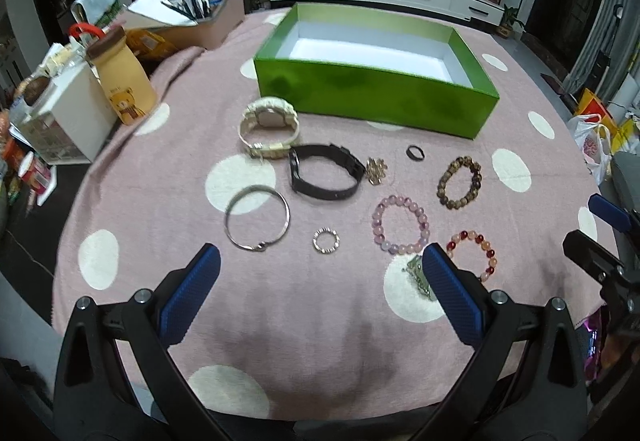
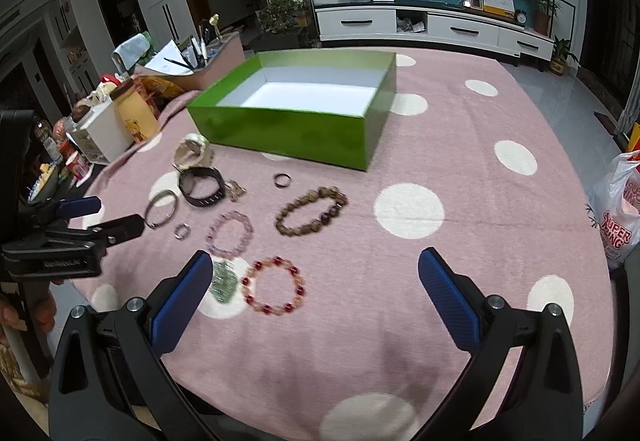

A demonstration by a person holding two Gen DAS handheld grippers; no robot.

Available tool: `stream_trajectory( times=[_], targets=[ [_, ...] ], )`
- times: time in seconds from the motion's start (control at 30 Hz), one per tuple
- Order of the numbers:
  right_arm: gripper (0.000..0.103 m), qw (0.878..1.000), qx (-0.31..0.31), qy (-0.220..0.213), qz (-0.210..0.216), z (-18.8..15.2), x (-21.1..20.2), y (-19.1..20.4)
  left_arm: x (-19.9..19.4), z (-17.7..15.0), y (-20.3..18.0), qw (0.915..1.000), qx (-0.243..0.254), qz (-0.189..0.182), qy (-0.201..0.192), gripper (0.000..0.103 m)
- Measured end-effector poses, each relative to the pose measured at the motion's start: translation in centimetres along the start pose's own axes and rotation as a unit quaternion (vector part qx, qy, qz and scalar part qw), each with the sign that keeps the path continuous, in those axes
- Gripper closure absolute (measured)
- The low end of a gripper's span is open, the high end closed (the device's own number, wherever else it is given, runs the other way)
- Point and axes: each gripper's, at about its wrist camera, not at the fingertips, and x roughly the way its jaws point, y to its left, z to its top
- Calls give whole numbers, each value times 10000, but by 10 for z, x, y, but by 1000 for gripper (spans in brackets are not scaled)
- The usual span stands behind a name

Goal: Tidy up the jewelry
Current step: 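Grasp the green crystal cluster with the left tool while the right tool grasps the red-pink bead bracelet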

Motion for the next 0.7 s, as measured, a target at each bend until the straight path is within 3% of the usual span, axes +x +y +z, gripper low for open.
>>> stream_trajectory(
  times=[0.17,0.4,0.53,0.7],
  targets=[
    [5,9996,-150,200,144,-16,16,0,14,-13,-8,9991,165,-367,139,2],
    [38,9979,-399,439,265,-30,44,7,26,-22,-28,9971,233,-706,183,2],
    [55,9970,-527,471,306,-34,55,11,39,-26,-45,9961,327,-772,292,17],
    [69,9951,-836,452,279,-35,66,21,54,-26,-57,9962,378,-710,339,31]
  ],
)
